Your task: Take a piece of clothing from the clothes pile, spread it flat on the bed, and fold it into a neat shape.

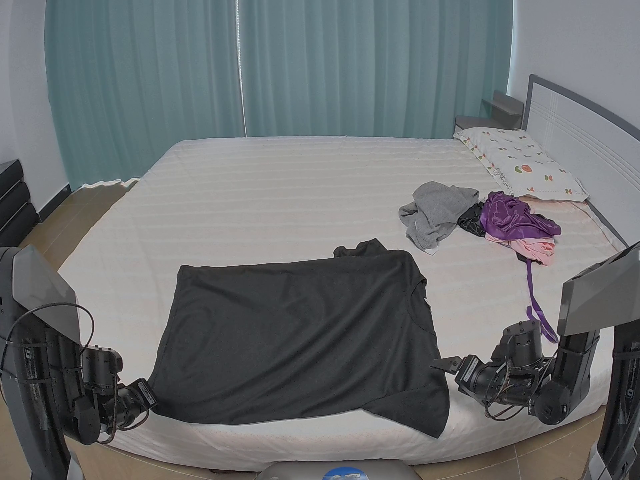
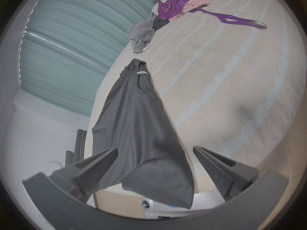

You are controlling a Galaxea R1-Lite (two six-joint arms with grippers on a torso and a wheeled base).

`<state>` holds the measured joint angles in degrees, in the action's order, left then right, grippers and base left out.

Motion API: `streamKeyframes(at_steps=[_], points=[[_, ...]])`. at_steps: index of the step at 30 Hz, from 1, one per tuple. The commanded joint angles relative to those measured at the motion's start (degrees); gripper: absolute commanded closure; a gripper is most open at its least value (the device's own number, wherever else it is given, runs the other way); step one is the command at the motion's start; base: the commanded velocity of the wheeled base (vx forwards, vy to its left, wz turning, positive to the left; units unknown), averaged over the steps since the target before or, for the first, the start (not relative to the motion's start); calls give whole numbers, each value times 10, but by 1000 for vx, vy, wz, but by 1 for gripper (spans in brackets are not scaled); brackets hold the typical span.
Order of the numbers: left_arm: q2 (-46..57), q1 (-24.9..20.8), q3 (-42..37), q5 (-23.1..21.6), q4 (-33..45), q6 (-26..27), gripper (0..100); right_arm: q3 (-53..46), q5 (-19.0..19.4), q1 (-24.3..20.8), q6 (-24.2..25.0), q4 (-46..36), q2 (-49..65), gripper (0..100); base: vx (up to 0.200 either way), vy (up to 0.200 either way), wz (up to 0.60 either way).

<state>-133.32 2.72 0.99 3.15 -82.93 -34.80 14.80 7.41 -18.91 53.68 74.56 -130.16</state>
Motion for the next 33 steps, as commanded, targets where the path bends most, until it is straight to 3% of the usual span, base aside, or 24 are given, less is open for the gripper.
streamKeyframes(at_steps=[1,6,10,11,21,33], points=[[56,1,-10,2,28,1,100,26,-33,-21,-21,-3,-38,0,0,0,0],[62,11,-10,2,29,16,100,47,-85,-40,-51,-3,-72,0,0,0,0],[61,13,-10,1,29,17,100,63,-98,-48,-67,-4,-85,0,0,0,0],[62,13,-10,1,29,16,100,69,-100,-50,-71,-4,-90,100,0,0,0],[59,12,-10,-3,29,14,100,127,-112,-19,-74,-34,-72,100,0,0,0],[56,11,-10,-5,25,13,100,274,-109,-2,-74,-188,-25,100,0,0,0]])
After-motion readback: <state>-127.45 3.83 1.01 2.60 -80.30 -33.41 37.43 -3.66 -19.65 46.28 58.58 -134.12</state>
